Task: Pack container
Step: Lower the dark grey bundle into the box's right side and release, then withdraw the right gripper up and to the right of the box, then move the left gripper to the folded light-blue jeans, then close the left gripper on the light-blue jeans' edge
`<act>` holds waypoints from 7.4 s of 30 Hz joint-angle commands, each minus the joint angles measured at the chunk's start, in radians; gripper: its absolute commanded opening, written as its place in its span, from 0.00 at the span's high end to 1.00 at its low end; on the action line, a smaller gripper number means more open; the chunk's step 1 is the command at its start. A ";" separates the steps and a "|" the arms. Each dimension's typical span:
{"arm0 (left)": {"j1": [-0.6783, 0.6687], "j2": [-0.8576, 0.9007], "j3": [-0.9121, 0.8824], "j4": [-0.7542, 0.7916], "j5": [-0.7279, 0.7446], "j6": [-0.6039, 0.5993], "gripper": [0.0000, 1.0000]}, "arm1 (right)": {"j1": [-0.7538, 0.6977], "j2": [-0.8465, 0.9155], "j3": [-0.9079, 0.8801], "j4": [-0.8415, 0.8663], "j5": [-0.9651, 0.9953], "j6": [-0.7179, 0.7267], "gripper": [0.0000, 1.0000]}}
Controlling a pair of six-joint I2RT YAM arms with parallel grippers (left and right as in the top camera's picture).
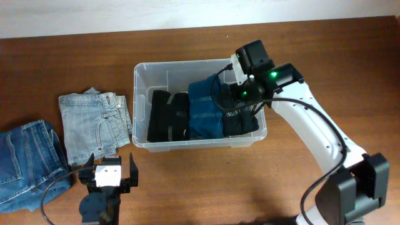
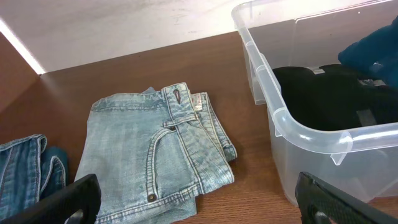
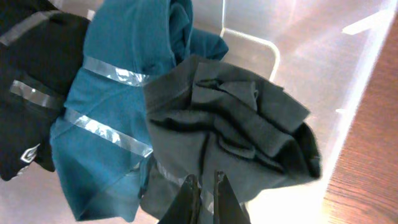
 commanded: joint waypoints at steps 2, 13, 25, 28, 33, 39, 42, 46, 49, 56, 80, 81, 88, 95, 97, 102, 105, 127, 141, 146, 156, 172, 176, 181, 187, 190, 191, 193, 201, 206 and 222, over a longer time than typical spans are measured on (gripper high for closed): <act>0.005 -0.004 -0.005 0.002 0.010 0.016 0.01 | 0.008 0.064 -0.052 0.039 0.008 0.013 0.96; 0.005 -0.004 -0.005 0.002 0.010 0.016 0.01 | 0.008 0.261 -0.112 0.150 -0.012 0.016 0.96; 0.005 -0.004 -0.005 0.002 0.010 0.016 0.01 | 0.008 0.227 0.035 0.054 -0.037 0.016 0.95; 0.005 -0.004 -0.005 0.002 0.010 0.016 0.01 | 0.008 0.188 0.149 -0.029 -0.037 0.016 0.93; 0.005 -0.004 -0.005 0.002 0.010 0.016 0.01 | 0.001 0.132 0.333 -0.146 -0.035 0.016 0.87; 0.005 -0.004 -0.005 0.002 0.010 0.016 0.01 | -0.084 0.079 0.465 -0.281 -0.036 0.016 0.82; 0.005 -0.004 -0.005 0.002 0.010 0.016 0.01 | -0.169 0.044 0.466 -0.339 -0.027 0.016 0.73; 0.005 -0.004 -0.005 0.002 0.010 0.016 0.01 | -0.284 0.035 0.465 -0.421 -0.021 0.016 0.53; 0.005 -0.004 -0.005 0.002 0.010 0.016 0.01 | -0.349 0.040 0.465 -0.463 -0.018 0.016 0.01; 0.005 -0.004 -0.005 0.002 0.010 0.016 0.01 | -0.446 0.041 0.465 -0.465 -0.018 0.016 0.01; 0.005 -0.004 -0.005 0.031 0.015 0.016 0.01 | -0.465 0.041 0.465 -0.465 -0.018 0.016 0.01; 0.005 -0.004 -0.004 0.052 0.036 0.016 0.01 | -0.465 0.041 0.465 -0.465 -0.018 0.016 0.01; 0.005 -0.003 0.075 0.052 0.122 0.015 0.01 | -0.465 0.041 0.465 -0.465 -0.018 0.016 0.01; 0.006 0.190 0.307 -0.064 0.042 0.016 0.01 | -0.465 0.041 0.465 -0.465 -0.018 0.016 0.01; 0.010 0.298 0.395 -0.092 0.037 0.016 0.01 | -0.465 0.041 0.465 -0.465 -0.018 0.016 0.01; 0.010 0.600 0.647 -0.222 0.048 0.016 0.01 | -0.465 0.041 0.465 -0.465 -0.018 0.016 0.02; 0.010 0.763 0.791 -0.340 0.086 0.016 0.01 | -0.465 0.041 0.465 -0.465 -0.018 0.016 0.02; 0.082 1.234 0.946 -0.412 -0.040 -0.441 0.00 | -0.465 0.041 0.465 -0.465 -0.018 0.016 0.01; 0.259 1.437 0.946 -0.266 -0.052 -0.369 0.01 | -0.465 0.041 0.465 -0.465 -0.018 0.016 0.01; 0.276 1.489 0.946 -0.203 -0.104 -0.344 0.01 | -0.465 0.041 0.465 -0.465 -0.018 0.016 0.01; 0.279 1.587 0.946 -0.081 -0.116 -0.265 0.01 | -0.465 0.041 0.465 -0.465 -0.018 0.016 0.01; 0.331 1.687 0.946 -0.014 -0.111 -0.206 0.01 | -0.465 0.041 0.465 -0.465 -0.018 0.016 0.01; 0.331 1.733 0.946 0.011 -0.111 -0.119 0.01 | -0.465 0.041 0.465 -0.465 -0.018 0.016 0.01; 0.331 1.788 0.946 0.014 -0.111 -0.111 0.01 | -0.465 0.041 0.465 -0.465 -0.018 0.016 0.01; 0.336 1.865 0.946 0.026 -0.111 -0.106 0.01 | -0.465 0.041 0.465 -0.465 -0.018 0.016 0.01; 0.338 1.884 0.946 0.025 -0.110 -0.107 0.01 | -0.465 0.041 0.465 -0.465 -0.018 0.016 0.01; 0.338 1.891 0.945 0.024 -0.110 -0.107 0.01 | -0.465 0.041 0.465 -0.465 -0.018 0.016 0.01; 0.339 1.904 0.945 0.024 -0.110 -0.106 0.01 | -0.465 0.041 0.465 -0.465 -0.018 0.016 0.02; 0.354 1.971 0.945 0.020 -0.028 -0.106 0.00 | -0.465 0.041 0.465 -0.465 -0.018 0.016 0.01; 0.365 1.995 0.945 0.010 0.038 -0.107 0.01 | -0.465 0.041 0.465 -0.465 -0.018 0.016 0.01; 0.367 1.998 0.943 -0.114 0.134 -0.107 0.01 | -0.465 0.041 0.465 -0.465 -0.018 0.016 0.01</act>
